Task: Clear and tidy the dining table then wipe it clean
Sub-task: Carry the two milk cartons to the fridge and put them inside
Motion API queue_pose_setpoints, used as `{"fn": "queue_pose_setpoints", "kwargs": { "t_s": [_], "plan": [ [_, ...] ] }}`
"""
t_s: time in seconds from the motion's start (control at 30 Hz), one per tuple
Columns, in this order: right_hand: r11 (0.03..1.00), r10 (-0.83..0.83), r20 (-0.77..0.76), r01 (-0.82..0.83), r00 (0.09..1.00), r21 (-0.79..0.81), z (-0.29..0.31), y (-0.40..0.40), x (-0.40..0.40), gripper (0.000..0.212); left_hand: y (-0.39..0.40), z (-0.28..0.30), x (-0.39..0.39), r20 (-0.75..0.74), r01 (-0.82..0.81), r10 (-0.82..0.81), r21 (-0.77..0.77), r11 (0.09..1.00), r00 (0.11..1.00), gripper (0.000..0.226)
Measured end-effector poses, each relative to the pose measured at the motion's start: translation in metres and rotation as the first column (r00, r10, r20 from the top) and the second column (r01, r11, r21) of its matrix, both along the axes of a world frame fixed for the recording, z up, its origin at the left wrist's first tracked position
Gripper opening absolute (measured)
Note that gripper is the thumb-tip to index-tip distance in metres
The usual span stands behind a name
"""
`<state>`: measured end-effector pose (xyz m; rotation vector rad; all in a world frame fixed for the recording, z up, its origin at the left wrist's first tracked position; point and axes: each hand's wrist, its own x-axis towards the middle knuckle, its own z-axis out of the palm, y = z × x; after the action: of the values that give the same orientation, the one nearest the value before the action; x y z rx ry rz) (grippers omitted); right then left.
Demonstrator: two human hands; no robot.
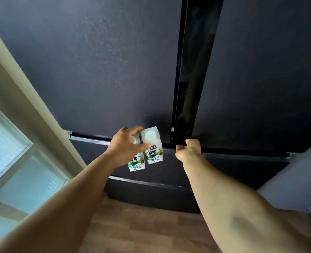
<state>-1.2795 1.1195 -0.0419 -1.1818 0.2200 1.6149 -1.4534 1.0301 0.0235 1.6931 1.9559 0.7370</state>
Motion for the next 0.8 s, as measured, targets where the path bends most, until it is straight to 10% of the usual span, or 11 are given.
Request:
{"fn": "queue_pose_setpoints", "kwargs": {
  "t_s": [0.43, 0.8],
  "plan": [
    [0.998, -0.027, -0.053, 0.029, 0.998, 0.05, 0.007, -0.08, 0.01, 0.019, -0.027, 0.017, 0.004, 0.03, 0.137, -0.137, 0.007, 0.991, 0.99, 0.038],
    [0.981, -0.033, 0.386, -0.044, 0.922, 0.19, 0.058, -0.18, 0.031, 0.062, -0.092, 0.05, 0.036, 0.02, 0.252, -0.255, 0.086, 0.964, 0.967, 0.045]
  ]
}}
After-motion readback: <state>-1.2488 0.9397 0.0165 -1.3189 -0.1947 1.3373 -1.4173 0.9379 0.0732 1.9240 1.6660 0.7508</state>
